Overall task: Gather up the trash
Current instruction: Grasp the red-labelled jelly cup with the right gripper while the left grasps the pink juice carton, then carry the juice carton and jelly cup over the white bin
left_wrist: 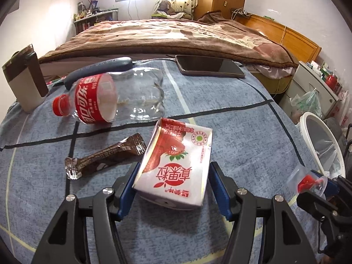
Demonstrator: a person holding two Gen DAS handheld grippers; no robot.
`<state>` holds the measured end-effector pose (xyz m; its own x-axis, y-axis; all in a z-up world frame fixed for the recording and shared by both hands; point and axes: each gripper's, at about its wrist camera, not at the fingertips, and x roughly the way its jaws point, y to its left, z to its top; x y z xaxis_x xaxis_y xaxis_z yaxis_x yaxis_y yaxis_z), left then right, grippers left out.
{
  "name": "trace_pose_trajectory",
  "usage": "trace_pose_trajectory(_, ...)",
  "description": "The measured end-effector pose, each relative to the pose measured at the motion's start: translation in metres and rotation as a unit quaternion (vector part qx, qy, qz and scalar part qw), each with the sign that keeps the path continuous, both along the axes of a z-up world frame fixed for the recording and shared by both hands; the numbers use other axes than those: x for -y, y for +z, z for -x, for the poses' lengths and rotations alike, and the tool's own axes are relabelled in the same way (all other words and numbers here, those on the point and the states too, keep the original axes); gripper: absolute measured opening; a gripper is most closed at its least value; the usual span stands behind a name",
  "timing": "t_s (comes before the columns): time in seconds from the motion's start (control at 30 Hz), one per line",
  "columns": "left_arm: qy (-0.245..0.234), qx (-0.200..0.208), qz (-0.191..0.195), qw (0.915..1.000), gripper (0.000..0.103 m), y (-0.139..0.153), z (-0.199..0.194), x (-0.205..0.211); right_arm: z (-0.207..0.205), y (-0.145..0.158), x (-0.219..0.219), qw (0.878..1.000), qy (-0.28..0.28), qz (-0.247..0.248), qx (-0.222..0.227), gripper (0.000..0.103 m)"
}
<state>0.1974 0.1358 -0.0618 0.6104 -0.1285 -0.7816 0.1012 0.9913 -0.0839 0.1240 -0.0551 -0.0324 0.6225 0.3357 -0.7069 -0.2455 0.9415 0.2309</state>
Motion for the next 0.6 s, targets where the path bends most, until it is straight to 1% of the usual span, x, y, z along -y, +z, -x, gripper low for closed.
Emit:
trace_pose_trajectory(0.1, -0.001, -0.002, -0.003, 1.0000, 0.061, -0.001, -0.001, 0.003, 0.000, 0.000, 0.002, 1.000, 0.000, -0.002, 0.000, 0.048)
trace_pose_trajectory(0.27, 0.004, 0.007, 0.000, 1.0000, 0.060, 0.003, 0.004, 0.005, 0.002, 0.002, 0.006, 1.000, -0.005, -0.003, 0.002, 0.048)
trace_pose_trajectory(0.6, -0.002, 0.026, 0.004, 0.9996, 0.060, 0.020, 0.026, 0.017, 0.008, 0.010, 0.017, 1.000, -0.015, -0.007, 0.012, 0.048)
